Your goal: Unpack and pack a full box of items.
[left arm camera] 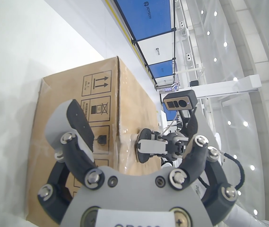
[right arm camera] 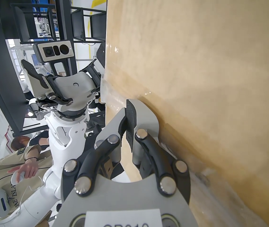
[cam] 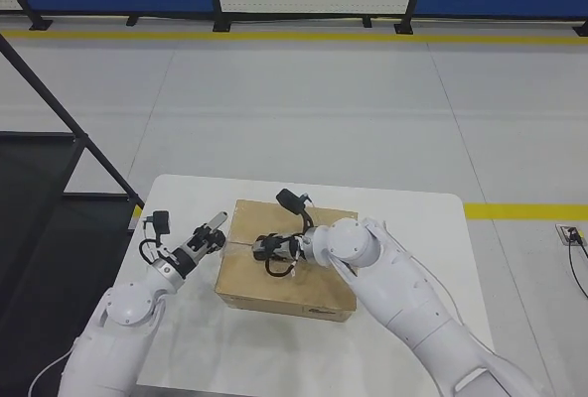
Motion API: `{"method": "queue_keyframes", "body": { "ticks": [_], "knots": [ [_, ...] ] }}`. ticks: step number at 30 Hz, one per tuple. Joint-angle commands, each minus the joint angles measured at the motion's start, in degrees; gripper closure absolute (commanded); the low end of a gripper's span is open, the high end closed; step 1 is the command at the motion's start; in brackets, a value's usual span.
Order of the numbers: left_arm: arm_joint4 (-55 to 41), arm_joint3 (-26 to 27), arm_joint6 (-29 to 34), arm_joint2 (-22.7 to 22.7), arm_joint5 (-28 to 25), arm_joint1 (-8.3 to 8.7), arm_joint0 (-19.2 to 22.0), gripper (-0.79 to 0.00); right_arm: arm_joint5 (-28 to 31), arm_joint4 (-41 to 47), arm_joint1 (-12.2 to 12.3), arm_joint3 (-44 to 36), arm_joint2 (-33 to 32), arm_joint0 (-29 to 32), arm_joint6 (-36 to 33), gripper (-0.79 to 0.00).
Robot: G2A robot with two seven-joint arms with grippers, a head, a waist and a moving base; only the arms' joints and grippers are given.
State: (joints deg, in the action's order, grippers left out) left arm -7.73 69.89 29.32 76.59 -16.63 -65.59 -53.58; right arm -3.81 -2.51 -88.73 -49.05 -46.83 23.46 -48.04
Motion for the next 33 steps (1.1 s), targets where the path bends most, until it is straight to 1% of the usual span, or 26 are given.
{"method": "queue_keyframes", "body": {
  "ticks": [1,6,12,18,23,27,33],
  "knots": [
    [-0.1,-0.16,0.12,0.34,-0.09,0.05,0.03,-0.785,-0.21,-0.67,0.84,-1.62,-1.64,1.15,-0.36,0.0],
    [0.0,-0.25,0.31,1.14,-0.17,0.19,-0.05,-0.785,-2.82,-3.71,3.15,-7.73,-5.81,5.14,-0.8,0.0],
    [-0.08,-0.01,0.25,1.86,-0.12,0.3,-0.33,-0.785,-6.33,-7.52,5.66,-15.69,-10.34,10.33,-3.44,0.0],
    [-0.16,0.62,-0.06,2.74,-0.27,0.43,-0.97,-0.785,-10.02,-11.4,7.74,-22.7,-14.88,14.88,-4.37,0.0],
    [-0.45,1.21,-0.37,3.78,-0.29,0.6,-1.71,-0.785,-10.94,-12.31,9.19,-26.9,-19.01,17.7,-6.19,0.0],
    [-0.63,1.7,-0.75,4.69,-0.35,0.75,-2.56,-0.785,-11.86,-12.29,9.45,-26.28,-19.63,17.31,-6.03,0.0],
    [-1.08,2.9,-1.52,6.23,-0.52,0.98,-4.49,-0.785,-11.61,-10.22,8.45,-19.63,-16.51,12.67,-5.04,0.0]
  ]
}}
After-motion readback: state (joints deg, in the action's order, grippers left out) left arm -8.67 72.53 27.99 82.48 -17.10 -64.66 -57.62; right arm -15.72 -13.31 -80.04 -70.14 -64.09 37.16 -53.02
